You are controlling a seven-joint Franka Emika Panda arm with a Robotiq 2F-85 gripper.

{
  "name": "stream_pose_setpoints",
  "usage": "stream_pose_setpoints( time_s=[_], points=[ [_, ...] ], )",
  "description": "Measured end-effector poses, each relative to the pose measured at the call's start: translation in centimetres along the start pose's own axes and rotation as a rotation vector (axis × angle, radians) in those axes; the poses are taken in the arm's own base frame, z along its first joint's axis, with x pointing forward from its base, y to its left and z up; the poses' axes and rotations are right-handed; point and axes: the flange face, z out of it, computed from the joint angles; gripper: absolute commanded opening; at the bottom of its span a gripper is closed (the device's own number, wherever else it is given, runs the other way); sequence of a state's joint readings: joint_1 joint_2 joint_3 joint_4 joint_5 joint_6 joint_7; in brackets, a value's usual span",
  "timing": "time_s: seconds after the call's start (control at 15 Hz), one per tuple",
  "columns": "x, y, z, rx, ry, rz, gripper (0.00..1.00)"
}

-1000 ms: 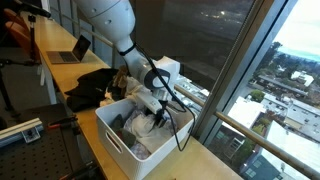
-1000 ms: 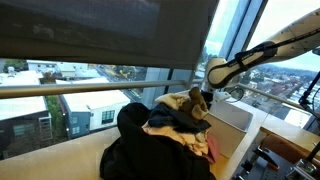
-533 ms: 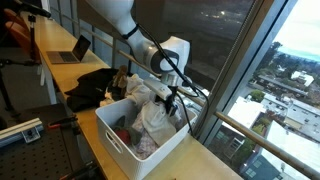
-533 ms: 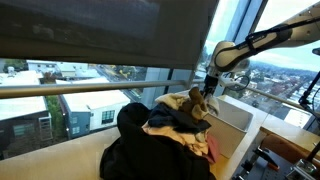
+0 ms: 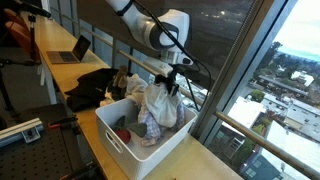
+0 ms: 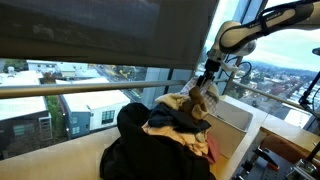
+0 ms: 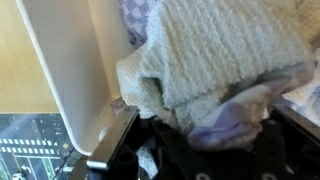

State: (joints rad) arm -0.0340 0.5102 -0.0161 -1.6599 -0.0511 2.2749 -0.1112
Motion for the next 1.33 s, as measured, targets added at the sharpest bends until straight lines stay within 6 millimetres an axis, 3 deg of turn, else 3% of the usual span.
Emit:
stream_pose_setpoints(
  time_s=[0.13,0.33,0.6,0.8,1.0,1.33],
  points=[
    [0.1,-3.1,-3.3,0.02,0.024,-0.04,0.0],
    [-0.9,-9.5,-8.4,0.049,0.066,-0.129,0.0],
    [-3.5,-18.4,-15.1,0.08,0.122,-0.26,0.0],
    [-5.9,-23.7,-19.3,0.099,0.139,-0.327,0.0],
    [-7.4,-26.5,-21.1,0.123,0.133,-0.364,0.0],
    [-8.3,-28.2,-20.1,0.155,0.093,-0.376,0.0]
  ],
)
